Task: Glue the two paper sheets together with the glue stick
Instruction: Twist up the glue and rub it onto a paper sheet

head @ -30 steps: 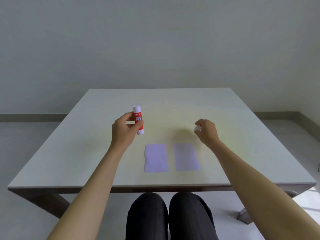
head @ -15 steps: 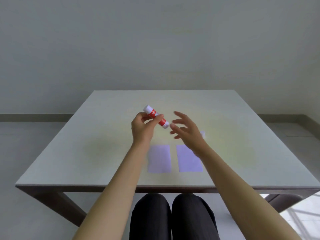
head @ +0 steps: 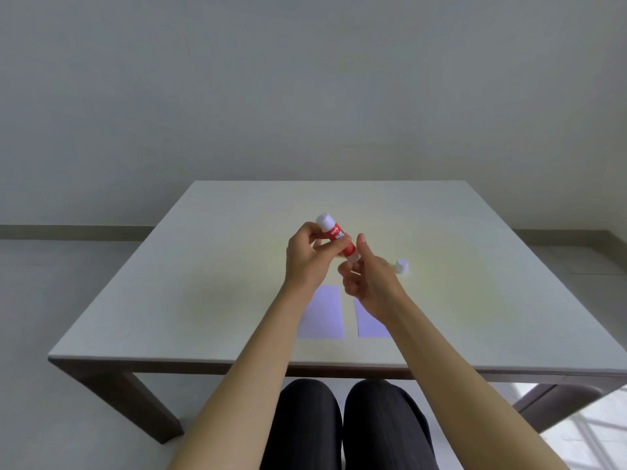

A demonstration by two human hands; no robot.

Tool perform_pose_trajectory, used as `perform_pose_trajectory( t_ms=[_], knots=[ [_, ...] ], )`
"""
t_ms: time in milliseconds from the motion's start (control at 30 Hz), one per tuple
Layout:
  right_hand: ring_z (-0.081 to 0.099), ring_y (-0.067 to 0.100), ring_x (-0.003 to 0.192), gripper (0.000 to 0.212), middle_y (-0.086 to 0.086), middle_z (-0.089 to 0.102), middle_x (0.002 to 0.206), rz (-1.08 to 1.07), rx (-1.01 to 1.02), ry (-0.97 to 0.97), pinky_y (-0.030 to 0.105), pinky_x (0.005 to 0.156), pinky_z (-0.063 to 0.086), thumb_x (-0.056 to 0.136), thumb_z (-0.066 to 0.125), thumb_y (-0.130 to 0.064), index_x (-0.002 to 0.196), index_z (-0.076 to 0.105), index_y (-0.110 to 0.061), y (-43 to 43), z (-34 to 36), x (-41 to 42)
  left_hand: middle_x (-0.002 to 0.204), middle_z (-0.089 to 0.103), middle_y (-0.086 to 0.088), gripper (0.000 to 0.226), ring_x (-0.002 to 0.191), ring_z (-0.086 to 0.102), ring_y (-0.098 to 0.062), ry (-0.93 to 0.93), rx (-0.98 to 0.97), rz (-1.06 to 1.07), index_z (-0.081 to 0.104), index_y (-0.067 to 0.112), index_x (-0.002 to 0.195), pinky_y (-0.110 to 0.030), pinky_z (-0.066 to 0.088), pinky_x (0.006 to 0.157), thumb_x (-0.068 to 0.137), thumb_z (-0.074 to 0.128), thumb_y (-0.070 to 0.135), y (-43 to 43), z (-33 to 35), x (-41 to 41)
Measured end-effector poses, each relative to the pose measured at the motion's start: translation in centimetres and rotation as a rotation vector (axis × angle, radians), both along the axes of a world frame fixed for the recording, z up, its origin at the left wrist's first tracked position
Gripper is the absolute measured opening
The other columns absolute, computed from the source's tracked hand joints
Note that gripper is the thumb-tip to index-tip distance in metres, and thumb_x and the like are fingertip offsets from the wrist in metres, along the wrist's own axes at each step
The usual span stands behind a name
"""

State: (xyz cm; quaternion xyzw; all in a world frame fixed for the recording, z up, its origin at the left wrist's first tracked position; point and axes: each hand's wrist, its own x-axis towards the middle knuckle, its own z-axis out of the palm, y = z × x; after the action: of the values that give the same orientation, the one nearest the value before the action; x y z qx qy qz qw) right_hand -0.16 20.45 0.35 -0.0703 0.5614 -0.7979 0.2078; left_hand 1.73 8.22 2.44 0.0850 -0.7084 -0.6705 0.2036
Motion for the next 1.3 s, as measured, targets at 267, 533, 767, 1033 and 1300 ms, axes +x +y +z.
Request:
perform_pose_trajectory(
  t_ms=[267, 533, 767, 1033, 1300],
  knots=[
    [0.025, 0.008, 0.030, 0.042, -0.005, 0.036, 0.046, 0.063, -0.062, -0.086, 0.017, 0.032, 0.025, 0.095, 0.043, -0.045, 0.073, 0.058, -0.012, 1.0, -0.1, -0.3, 0.076, 0.058, 0.012, 0.023, 0.066, 0.057, 0.014, -0.012, -0.006, -0.014, 0.061, 0.012, 0.083, -0.014, 0.045, 0.075, 0.072, 0.079, 0.021, 1.0, 0.5, -0.5],
    [0.048, 0.013, 0.048, 0.024, 0.004, 0.059, 0.075, 0.025, -0.117, 0.113, 0.019, 0.050, 0.038, 0.089, 0.060, -0.031, 0.104, 0.063, -0.012, 0.4, -0.7, -0.3, 0.085, 0.061, 0.005, 0.033, 0.084, 0.059, -0.008, -0.020, 0.017, 0.060, 0.063, 0.004, 0.095, -0.012, 0.043, 0.070, 0.074, 0.077, 0.026, 0.2, 0.4, -0.6],
    [0.027, 0.011, 0.029, 0.059, -0.003, 0.037, 0.039, 0.101, 0.011, -0.243, 0.019, 0.034, 0.026, 0.093, 0.037, -0.056, 0.060, 0.057, -0.012, -0.2, 0.2, -0.5, 0.089, 0.062, 0.004, 0.029, 0.091, 0.060, -0.008, -0.030, -0.023, 0.022, 0.061, 0.008, 0.093, -0.005, 0.043, 0.067, 0.074, 0.077, 0.025, 0.3, 0.2, -0.5],
    [0.043, 0.011, 0.041, 0.031, -0.003, 0.047, 0.050, 0.064, -0.147, -0.116, 0.020, 0.043, 0.038, 0.096, 0.046, -0.033, 0.085, 0.061, -0.008, 0.2, -0.3, 0.2, 0.098, 0.067, -0.006, 0.032, 0.098, 0.062, -0.014, -0.014, 0.073, -0.002, 0.064, 0.004, 0.093, -0.017, 0.042, 0.079, 0.074, 0.077, 0.025, 0.1, 0.1, -0.3],
    [0.044, 0.011, 0.041, 0.033, 0.000, 0.052, 0.054, 0.028, -0.106, -0.150, 0.019, 0.042, 0.039, 0.094, 0.048, -0.039, 0.083, 0.063, -0.011, -0.2, 0.4, 0.6, 0.097, 0.075, -0.001, 0.008, 0.105, 0.067, -0.020, 0.039, 0.151, -0.125, 0.067, 0.013, 0.092, -0.033, 0.049, 0.096, 0.084, 0.065, 0.016, -0.4, 0.0, 0.1]
  ],
)
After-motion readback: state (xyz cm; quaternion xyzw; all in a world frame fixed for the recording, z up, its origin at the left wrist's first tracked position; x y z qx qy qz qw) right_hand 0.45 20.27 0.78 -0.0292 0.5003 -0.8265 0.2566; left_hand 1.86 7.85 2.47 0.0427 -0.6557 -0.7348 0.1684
